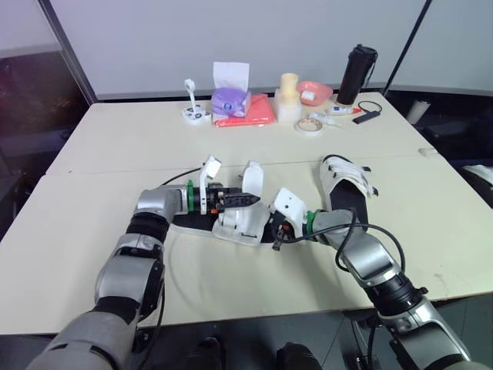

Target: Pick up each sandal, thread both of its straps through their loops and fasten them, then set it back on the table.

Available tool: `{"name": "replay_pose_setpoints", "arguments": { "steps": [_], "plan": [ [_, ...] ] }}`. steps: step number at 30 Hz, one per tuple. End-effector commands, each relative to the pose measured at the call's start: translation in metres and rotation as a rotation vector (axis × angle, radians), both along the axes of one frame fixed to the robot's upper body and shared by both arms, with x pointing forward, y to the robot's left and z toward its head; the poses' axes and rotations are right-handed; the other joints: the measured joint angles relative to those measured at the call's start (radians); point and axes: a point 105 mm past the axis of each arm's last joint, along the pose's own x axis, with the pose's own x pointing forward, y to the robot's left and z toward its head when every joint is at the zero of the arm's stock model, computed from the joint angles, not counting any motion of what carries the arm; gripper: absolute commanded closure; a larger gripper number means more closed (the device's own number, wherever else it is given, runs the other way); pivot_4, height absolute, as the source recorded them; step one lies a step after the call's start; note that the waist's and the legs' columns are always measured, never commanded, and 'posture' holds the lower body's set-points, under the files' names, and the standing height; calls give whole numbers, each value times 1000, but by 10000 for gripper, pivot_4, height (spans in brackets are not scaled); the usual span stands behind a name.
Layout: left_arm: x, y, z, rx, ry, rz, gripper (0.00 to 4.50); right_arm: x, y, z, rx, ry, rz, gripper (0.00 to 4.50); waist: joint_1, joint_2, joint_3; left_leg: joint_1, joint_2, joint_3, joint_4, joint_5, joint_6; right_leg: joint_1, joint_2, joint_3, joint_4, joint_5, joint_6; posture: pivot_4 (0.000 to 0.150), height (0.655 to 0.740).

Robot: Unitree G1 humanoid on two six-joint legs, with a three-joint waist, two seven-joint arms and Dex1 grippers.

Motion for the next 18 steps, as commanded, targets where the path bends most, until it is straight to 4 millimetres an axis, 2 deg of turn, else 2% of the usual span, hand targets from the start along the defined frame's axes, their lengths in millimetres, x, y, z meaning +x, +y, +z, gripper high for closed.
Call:
{"name": "replay_pose_setpoints", "arguments": {
  "steps": [1,12,15,18],
  "plan": [
    [-1,1,11,-27,-41,4,2995,4,-8,4,-4,-16,-25,45000,0,0,0,0,0,0,0,0,0,0,0,0,0,0,0,1500,7400],
    [21,-18,4,34,-98,94,2995,0,0,3,7,-11,-10,45000,4,0,0,0,0,0,1,1,-1,0,0,0,2,0,0,1500,7400],
    [23,-25,8,12,-89,85,2995,-2,1,3,6,-10,-10,45000,4,0,0,0,0,0,1,1,-1,0,0,0,2,0,0,1500,7400],
    [27,-34,22,-55,-70,88,2995,-3,1,2,6,-7,-14,45000,5,0,0,0,-1,0,1,1,-1,0,0,0,2,0,0,1500,7400]
  ]
}}
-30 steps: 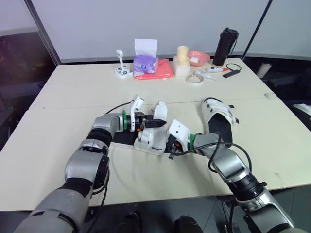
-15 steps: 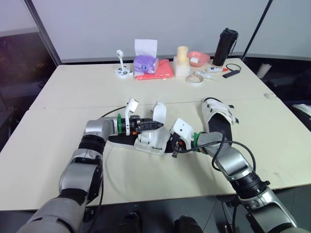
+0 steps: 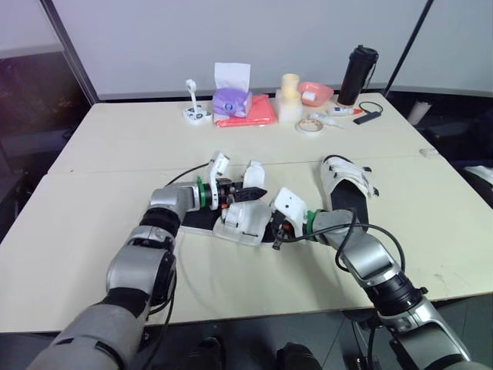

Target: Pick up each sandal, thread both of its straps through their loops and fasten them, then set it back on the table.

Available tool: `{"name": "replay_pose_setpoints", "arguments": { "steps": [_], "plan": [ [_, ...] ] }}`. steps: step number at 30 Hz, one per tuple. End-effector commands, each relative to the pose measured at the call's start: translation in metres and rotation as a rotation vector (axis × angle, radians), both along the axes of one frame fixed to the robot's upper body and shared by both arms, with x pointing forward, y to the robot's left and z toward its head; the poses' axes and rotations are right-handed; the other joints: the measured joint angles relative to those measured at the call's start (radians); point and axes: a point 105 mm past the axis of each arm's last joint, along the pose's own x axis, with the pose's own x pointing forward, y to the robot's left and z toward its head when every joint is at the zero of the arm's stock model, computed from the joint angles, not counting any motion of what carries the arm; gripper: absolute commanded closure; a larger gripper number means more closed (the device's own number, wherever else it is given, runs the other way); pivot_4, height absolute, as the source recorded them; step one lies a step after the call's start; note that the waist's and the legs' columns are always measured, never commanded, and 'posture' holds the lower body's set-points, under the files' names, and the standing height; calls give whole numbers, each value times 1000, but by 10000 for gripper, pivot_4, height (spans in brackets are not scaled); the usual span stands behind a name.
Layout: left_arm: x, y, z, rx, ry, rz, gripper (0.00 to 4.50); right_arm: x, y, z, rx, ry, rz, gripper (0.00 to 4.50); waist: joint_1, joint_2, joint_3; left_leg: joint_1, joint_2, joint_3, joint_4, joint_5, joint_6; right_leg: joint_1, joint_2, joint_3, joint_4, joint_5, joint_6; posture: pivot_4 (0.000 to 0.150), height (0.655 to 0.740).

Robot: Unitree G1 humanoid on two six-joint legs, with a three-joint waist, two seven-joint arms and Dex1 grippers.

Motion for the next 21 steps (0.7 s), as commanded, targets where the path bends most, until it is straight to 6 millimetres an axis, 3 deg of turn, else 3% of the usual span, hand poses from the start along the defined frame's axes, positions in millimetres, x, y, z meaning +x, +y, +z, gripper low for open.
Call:
{"name": "replay_pose_setpoints", "arguments": {
  "steps": [1,8,21],
  "plan": [
    [6,-14,28,-105,-20,-4,2995,-3,1,2,6,-8,0,45000,1,0,0,0,0,0,0,0,0,0,0,0,0,0,0,1500,7400],
    [10,-17,61,-297,15,6,2995,-6,0,0,9,-4,-17,45000,-4,-1,1,0,0,0,1,0,0,-1,0,0,2,0,0,1500,7400],
    [4,-8,71,-401,49,-46,2995,-7,-1,-2,3,0,-19,45000,-6,-1,0,0,0,0,1,1,-1,-1,0,0,4,0,0,1500,7400]
  ]
}}
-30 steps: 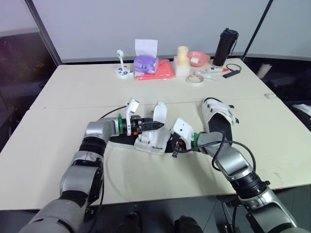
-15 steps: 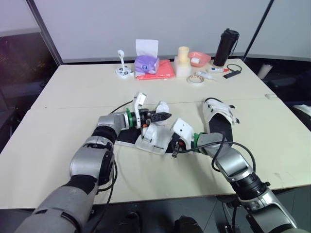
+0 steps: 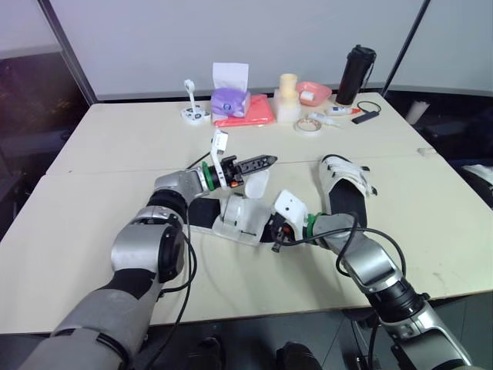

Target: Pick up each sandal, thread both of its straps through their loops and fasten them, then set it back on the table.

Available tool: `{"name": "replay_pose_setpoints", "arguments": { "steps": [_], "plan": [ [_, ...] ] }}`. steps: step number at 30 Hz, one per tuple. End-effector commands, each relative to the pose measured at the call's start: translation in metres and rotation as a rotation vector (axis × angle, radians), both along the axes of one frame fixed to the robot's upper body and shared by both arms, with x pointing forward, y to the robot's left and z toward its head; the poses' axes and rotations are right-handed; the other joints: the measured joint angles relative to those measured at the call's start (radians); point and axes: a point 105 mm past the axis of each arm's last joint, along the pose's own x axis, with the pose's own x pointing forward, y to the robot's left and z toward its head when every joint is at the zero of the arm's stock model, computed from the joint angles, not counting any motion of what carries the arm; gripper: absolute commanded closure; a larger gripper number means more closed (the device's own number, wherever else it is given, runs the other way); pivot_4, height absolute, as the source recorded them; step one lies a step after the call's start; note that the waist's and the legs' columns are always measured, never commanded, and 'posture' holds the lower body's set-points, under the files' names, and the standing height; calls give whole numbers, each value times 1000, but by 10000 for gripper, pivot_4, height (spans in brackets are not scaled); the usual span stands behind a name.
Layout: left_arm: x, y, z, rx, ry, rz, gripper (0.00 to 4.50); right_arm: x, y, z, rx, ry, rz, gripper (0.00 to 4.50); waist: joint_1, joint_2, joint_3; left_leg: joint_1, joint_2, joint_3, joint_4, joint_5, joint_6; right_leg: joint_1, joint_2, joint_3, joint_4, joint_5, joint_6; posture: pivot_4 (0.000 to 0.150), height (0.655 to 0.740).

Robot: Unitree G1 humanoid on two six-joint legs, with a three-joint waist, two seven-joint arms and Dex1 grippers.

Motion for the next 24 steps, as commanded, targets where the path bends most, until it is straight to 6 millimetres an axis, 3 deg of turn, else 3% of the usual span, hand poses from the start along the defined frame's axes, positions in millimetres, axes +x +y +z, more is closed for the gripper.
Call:
{"name": "replay_pose_setpoints", "arguments": {
  "steps": [1,11,14,21,24],
  "plan": [
    [1,5,20,-90,-26,-5,2995,-1,-1,0,-3,5,2,45000,0,0,0,0,0,0,0,0,0,0,0,0,0,0,0,1500,7400],
    [-4,2,6,-10,-42,-38,2995,-2,-1,0,-5,4,4,45000,0,0,0,0,0,0,0,0,0,0,0,0,0,0,0,1500,7400],
    [-4,2,6,-14,-39,-39,11101,-3,0,0,-4,5,3,45000,0,0,0,0,0,0,0,0,0,0,0,0,0,0,0,1500,7400],
    [-5,6,10,-29,-41,-51,44799,-3,0,-1,-1,7,-1,45000,0,0,0,0,0,0,0,0,0,0,0,0,1,0,0,1500,7400],
    [-8,10,14,-44,-53,-74,44799,-3,-1,-1,-1,7,-4,45000,0,0,0,0,0,0,0,0,0,0,0,0,1,0,0,1500,7400]
  ]
}}
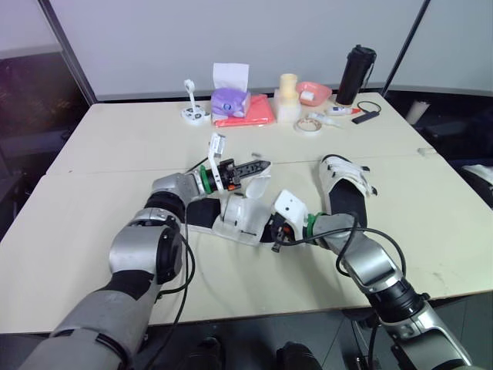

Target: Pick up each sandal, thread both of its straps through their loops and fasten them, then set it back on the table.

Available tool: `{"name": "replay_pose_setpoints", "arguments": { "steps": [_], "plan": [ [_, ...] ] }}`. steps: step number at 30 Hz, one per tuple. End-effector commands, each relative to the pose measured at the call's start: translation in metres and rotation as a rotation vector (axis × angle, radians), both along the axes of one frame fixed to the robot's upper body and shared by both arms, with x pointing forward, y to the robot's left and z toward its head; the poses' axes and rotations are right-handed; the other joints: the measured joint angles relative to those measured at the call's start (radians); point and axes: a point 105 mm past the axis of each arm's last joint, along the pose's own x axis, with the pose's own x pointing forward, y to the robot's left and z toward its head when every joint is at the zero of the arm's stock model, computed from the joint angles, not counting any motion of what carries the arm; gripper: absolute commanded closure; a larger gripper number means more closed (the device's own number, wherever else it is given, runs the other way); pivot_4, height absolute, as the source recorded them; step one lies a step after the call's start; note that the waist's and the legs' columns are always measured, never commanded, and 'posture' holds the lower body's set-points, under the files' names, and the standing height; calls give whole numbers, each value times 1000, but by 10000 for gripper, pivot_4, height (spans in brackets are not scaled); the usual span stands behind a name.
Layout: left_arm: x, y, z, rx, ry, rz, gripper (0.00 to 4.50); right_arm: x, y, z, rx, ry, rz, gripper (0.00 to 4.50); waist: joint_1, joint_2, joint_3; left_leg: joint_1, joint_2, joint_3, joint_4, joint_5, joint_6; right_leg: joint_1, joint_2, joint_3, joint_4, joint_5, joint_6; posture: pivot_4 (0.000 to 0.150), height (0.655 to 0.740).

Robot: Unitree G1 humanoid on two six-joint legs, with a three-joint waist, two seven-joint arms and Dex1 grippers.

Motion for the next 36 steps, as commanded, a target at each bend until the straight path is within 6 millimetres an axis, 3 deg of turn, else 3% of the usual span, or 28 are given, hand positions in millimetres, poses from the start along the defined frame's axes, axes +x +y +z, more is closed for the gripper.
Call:
{"name": "replay_pose_setpoints", "arguments": {
  "steps": [1,4,9,17,22,27,36],
  "plan": [
    [-3,10,20,-42,-83,-33,44799,-3,-1,-1,1,6,-1,45000,0,0,0,0,0,0,0,0,0,0,0,0,0,0,0,1500,7400],
    [-9,19,26,-46,-163,-63,44799,-4,-1,-2,-1,6,-3,45000,-3,0,0,0,0,0,0,0,0,0,0,0,0,0,0,1500,7400],
    [-26,25,16,100,-514,-44,44799,-4,-3,-1,-3,7,-6,45000,0,0,0,0,1,0,0,0,-1,0,0,1,0,0,0,1500,7400],
    [-74,19,-12,274,-1046,-79,44799,-4,-3,-3,-11,9,5,45000,8,1,0,1,1,0,0,1,-1,0,0,1,0,1,-2,1500,7400],
    [-81,27,-30,359,-1296,-33,44799,-5,-1,-4,-13,11,15,45000,7,1,-1,1,1,0,1,1,-1,0,0,1,0,1,-3,1500,7400],
    [-79,41,-47,417,-1436,19,44799,-4,1,-4,-12,10,22,45000,7,1,-1,1,1,0,1,1,-1,0,0,1,0,1,-3,1500,7400],
    [-74,54,-72,520,-1454,-19,44799,-3,3,-3,-15,7,35,45000,3,1,-1,1,1,-1,1,1,-1,0,0,1,1,1,-3,1500,7400]
  ]
}}
